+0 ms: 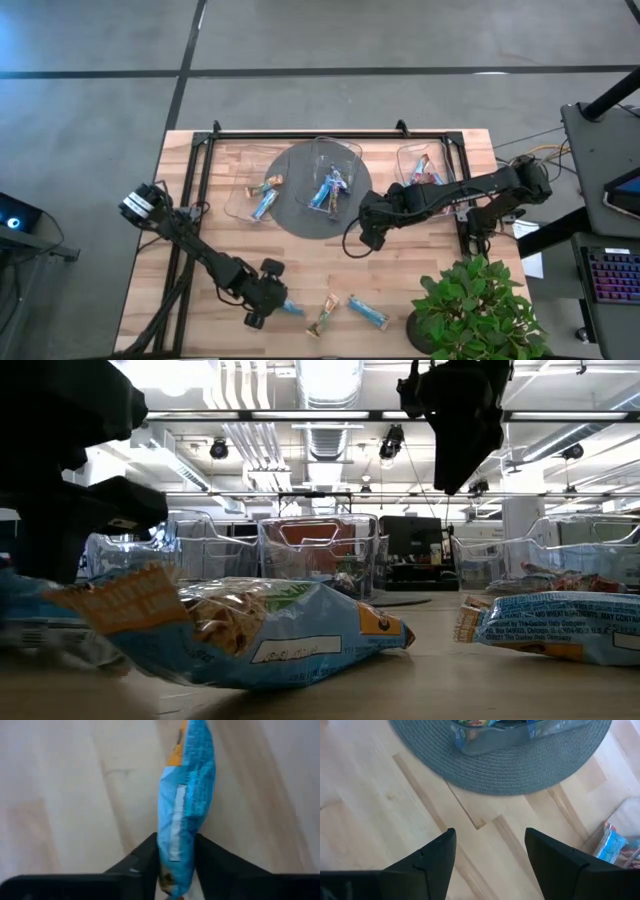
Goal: Pick and place Granola Bars by type
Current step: Put the yellow granola bar into the left transparent bin
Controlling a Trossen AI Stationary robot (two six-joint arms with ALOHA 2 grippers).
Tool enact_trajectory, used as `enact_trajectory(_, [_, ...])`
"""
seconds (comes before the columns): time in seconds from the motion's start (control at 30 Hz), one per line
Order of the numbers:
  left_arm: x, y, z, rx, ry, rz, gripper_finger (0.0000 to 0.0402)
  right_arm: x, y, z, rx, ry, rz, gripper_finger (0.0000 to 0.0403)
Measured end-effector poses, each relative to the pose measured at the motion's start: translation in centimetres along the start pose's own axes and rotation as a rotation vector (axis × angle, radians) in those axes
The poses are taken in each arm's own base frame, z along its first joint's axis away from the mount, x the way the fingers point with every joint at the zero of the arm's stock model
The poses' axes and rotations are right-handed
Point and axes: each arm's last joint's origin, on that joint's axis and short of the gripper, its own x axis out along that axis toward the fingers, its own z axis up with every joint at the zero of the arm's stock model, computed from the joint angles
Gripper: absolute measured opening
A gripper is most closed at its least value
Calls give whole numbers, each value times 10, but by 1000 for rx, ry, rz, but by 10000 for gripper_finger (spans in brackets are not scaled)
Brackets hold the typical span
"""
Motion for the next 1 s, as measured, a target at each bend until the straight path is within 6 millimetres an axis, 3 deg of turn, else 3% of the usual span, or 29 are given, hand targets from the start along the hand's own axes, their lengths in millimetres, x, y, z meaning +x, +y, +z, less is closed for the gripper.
enact_trajectory(0.13, [-14,0,11,-40,-13,30,51,0,0,0,0,-1,0,226])
enact_trajectory(0.27, [-33,3,13,-111,58,97,38,-1,0,1,-5,-11,1,226])
enact_trajectory(0.4, [-74,9,17,-300,-8,198,46,-4,1,4,-19,-43,-16,226])
enact_trajectory(0.53, [-125,22,15,-660,-253,318,42,-7,0,7,-14,-73,-33,226])
enact_trajectory(0.67, [-173,43,-6,-1073,-569,484,39,-8,1,10,-4,-110,-51,226])
enact_trajectory(0.77, [-195,61,-27,-1265,-754,568,39,-8,2,12,20,-131,-37,226])
enact_trajectory(0.87, [-201,81,-47,-1368,-799,633,39,-9,3,14,32,-151,-22,226])
enact_trajectory(1.0, [-193,110,-70,-1507,-810,727,39,-9,4,15,43,-165,-15,226])
